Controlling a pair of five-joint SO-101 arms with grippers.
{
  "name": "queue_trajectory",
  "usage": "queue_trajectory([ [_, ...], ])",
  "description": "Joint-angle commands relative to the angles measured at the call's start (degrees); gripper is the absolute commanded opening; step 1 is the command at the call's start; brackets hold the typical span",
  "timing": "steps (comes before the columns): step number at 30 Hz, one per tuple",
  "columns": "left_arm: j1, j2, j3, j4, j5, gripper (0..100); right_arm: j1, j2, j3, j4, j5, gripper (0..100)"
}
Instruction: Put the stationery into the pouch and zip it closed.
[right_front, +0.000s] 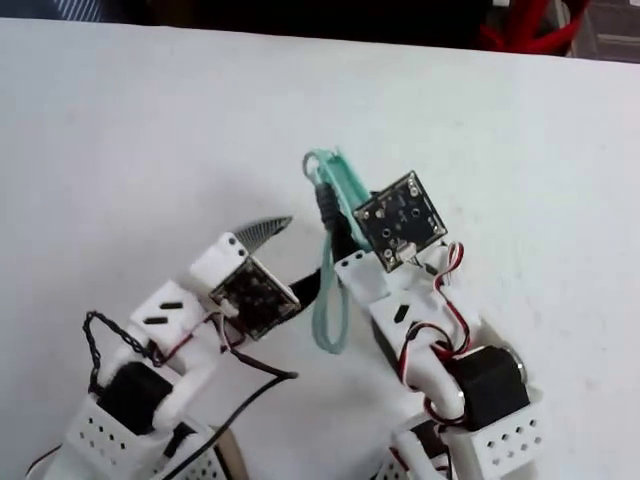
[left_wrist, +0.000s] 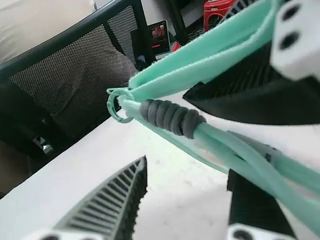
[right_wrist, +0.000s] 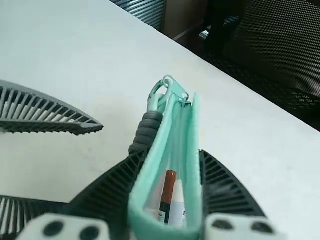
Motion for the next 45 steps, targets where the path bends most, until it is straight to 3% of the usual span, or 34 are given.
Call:
queue_trajectory([
  [1,2.2,-0.9,-0.4,0.3,1.0,26,0.7,-0.4,-3.6,-0.2,1.1,1.4],
  [7,0.7,-0.9,-0.4,0.7,1.1,26,1.2,-0.9,-8.8,8.1,6.2,2.0],
  [11,-3.3,-1.0,-0.7,1.2,3.4,27,4.9,-1.0,-10.5,14.8,14.0,1.9],
  [18,-4.2,-6.0,-2.0,9.1,-7.2,27,4.5,-4.3,-10.4,23.1,32.7,1.9],
  [20,-3.8,-10.1,-1.6,11.4,-11.3,27,4.1,-7.2,-10.5,23.3,34.5,1.9],
  [27,0.7,-22.6,1.9,18.5,-14.6,27,3.0,-9.7,-10.5,23.5,36.7,1.9],
  [31,3.9,-25.1,3.8,22.2,-14.3,26,-4.4,-9.6,-14.1,26.7,36.3,1.9],
  [39,-0.8,-25.0,3.9,21.2,-12.7,26,-10.7,-9.5,-25.1,36.8,35.2,1.9],
  [45,-0.6,-25.0,3.6,20.9,-12.7,26,-16.7,-9.6,-25.7,37.2,34.7,1.9],
])
